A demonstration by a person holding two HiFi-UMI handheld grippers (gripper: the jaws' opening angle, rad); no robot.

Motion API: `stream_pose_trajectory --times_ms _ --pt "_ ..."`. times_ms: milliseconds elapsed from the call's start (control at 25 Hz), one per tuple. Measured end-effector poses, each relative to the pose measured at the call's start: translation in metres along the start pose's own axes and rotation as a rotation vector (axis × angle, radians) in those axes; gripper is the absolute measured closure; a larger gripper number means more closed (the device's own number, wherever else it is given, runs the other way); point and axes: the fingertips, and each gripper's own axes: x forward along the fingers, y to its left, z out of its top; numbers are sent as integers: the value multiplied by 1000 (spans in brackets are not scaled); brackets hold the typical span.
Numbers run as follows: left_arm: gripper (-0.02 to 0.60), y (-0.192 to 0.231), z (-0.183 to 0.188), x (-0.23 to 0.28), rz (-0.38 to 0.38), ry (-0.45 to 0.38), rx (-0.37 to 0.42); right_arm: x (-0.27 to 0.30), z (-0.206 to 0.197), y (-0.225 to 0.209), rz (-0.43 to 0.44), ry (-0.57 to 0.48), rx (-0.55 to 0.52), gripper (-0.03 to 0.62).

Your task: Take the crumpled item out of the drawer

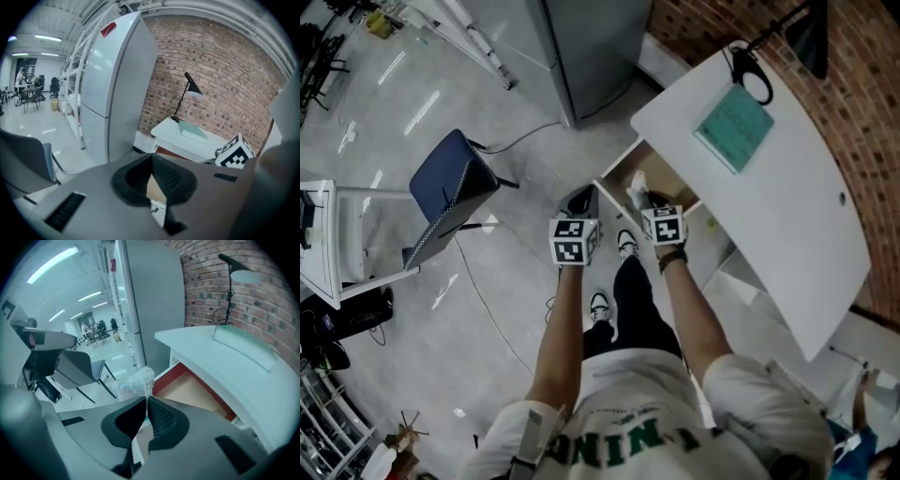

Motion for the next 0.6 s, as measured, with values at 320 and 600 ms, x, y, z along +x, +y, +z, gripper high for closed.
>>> stream_pose_trajectory --times_ms 320,600 --pt "588 -22 26 -62 -3 -62 53 -96 19 2 -102 -145 66 579" --pt "588 -63 71 -119 -18 -123 117 -184 46 3 -161 -303 84 579"
